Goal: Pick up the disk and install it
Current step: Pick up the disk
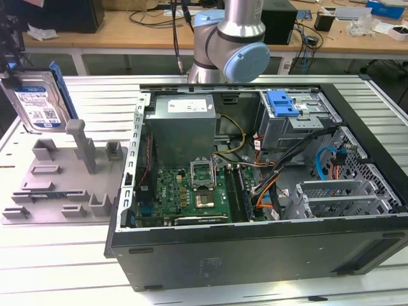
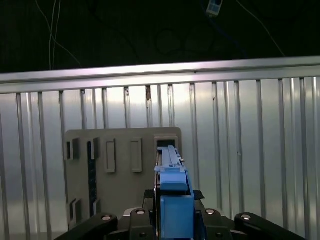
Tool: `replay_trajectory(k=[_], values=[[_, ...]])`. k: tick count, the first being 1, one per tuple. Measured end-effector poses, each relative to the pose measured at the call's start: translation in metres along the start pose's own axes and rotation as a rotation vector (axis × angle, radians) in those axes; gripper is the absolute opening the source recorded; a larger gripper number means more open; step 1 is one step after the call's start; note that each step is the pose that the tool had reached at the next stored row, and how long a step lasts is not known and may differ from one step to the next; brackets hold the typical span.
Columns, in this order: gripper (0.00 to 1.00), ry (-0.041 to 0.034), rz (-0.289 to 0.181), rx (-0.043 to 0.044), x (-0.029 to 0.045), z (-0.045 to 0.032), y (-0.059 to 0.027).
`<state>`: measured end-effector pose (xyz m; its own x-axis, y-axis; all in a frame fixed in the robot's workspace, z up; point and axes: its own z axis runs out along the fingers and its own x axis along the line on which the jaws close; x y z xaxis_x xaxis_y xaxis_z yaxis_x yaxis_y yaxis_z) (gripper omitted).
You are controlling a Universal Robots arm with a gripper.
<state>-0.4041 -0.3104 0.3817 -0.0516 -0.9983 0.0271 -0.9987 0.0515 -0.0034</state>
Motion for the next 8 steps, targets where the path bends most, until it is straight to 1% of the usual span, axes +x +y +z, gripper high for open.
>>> replay_trajectory(k=[8], values=[[0.37, 0.0, 0.0, 0.0, 0.0006, -0.0225, -0.0001]])
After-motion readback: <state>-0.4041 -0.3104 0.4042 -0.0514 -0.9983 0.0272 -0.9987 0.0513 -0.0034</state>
